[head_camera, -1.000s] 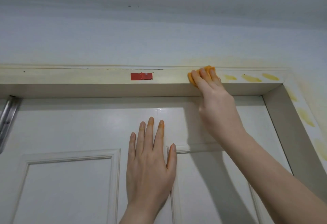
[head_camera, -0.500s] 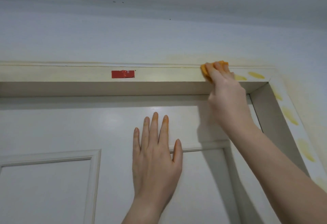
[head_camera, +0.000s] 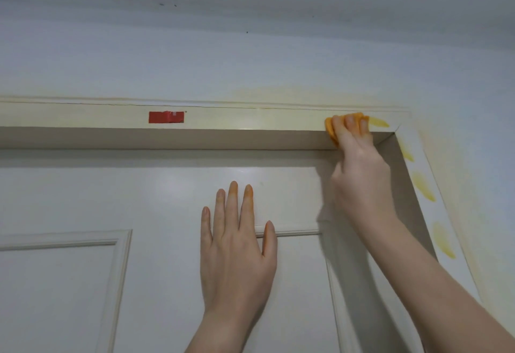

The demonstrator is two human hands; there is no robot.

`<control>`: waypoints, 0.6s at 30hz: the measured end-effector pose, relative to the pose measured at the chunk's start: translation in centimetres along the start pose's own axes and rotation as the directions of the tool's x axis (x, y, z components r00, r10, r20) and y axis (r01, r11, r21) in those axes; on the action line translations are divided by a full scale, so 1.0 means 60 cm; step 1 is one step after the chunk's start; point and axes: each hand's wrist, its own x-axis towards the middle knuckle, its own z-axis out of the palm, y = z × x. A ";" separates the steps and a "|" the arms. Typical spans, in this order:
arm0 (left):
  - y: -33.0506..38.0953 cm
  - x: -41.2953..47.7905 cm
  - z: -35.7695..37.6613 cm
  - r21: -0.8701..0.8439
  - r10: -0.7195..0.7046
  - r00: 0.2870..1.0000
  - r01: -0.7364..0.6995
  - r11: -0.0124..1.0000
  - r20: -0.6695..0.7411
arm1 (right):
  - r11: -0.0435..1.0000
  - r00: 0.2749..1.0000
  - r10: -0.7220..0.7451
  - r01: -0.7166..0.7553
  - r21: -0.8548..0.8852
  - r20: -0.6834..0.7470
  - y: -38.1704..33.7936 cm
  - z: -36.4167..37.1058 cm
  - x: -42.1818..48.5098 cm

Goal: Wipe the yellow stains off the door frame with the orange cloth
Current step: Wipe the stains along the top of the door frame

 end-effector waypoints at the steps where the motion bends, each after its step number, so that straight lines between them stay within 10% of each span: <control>1: 0.003 0.000 0.001 0.002 0.002 1.000 -0.002 1.000 0.001 | 0.998 0.998 -0.054 0.054 0.011 0.019 -0.006 0.002 0.006; 18: 0.007 -0.012 0.014 0.072 0.021 0.999 -0.019 0.997 -0.029 | 0.991 0.998 0.062 -0.063 -0.115 -0.006 0.054 -0.035 0.049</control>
